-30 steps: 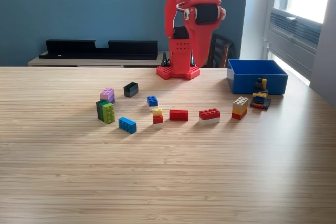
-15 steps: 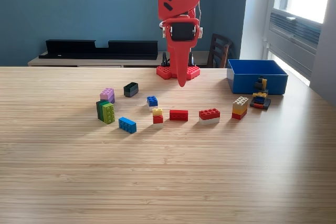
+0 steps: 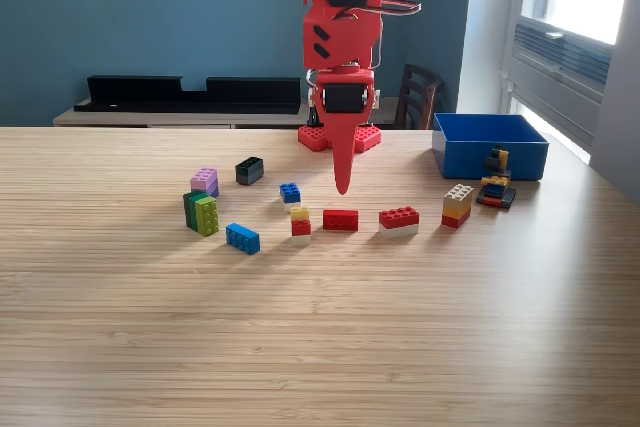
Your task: Grasp a lego block and put it in the bin.
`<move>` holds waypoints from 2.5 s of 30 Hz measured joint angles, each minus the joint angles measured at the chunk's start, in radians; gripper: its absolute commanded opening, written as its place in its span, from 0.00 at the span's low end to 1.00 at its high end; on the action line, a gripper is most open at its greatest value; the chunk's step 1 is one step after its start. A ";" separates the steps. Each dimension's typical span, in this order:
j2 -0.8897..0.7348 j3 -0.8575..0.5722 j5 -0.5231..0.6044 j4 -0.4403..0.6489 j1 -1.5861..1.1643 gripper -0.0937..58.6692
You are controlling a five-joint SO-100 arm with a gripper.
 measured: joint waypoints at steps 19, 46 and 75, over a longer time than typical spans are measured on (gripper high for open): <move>0.000 0.048 -0.015 -0.127 0.000 0.34; -0.295 -0.138 -0.015 -0.075 0.029 0.05; -0.183 -0.419 -0.040 0.290 -0.051 0.00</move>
